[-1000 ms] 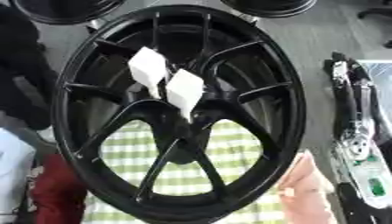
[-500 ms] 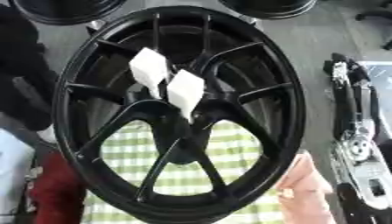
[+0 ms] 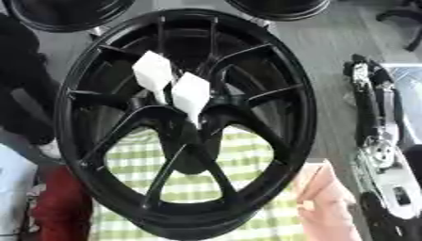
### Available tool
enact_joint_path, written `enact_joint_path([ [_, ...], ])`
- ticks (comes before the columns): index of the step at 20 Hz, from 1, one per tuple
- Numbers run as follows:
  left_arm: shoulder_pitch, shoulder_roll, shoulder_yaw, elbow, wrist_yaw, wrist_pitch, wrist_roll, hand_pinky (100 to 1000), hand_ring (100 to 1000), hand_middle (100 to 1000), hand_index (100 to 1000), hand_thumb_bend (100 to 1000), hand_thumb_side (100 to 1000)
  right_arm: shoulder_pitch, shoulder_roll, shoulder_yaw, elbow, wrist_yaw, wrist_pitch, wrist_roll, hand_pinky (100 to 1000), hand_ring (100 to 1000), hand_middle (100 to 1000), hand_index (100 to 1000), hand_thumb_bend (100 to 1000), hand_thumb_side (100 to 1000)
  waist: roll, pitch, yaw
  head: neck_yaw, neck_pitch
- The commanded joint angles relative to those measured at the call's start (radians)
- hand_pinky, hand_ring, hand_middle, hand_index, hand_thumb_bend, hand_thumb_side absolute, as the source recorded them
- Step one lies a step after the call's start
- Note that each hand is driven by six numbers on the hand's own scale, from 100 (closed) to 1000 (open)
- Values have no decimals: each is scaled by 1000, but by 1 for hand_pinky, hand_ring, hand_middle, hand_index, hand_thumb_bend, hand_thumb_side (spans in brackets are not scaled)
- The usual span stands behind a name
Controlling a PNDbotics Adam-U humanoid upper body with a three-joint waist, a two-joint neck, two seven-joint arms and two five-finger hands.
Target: Pull the pin out of the wheel hub.
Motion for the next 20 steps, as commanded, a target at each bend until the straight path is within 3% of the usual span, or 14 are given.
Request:
enact_joint_path([
  [1, -54, 161, -36, -15, -15, 19, -140, 681, 826, 864, 811, 191, 775, 1, -34, -2, -22, -1, -2, 6, 944, 819, 686, 778, 100, 693, 4, -25, -3, -4, 3],
  [4, -126, 218, -81, -15, -43, 32, -288, 700, 829, 864, 828, 203, 781, 4, -38, 3, -23, -2, 0, 10, 944, 819, 686, 778, 100, 692, 4, -31, -7, -4, 2],
  [7, -220, 231, -141, -15, -93, 14, -449, 720, 828, 858, 838, 220, 796, 7, -42, 5, -23, -2, 1, 14, 944, 818, 686, 778, 100, 691, 5, -36, -12, -3, -3],
  [13, -398, 184, -269, -15, -171, 3, -703, 739, 824, 831, 849, 257, 813, 12, -46, 10, -23, -1, 3, 19, 944, 817, 685, 778, 100, 693, 5, -39, -13, -3, -5],
  [20, -569, 97, -415, -9, -219, 59, -854, 766, 839, 849, 870, 308, 782, 14, -45, 14, -16, 5, 6, 23, 944, 817, 684, 777, 100, 699, 11, -38, -7, -1, -9],
])
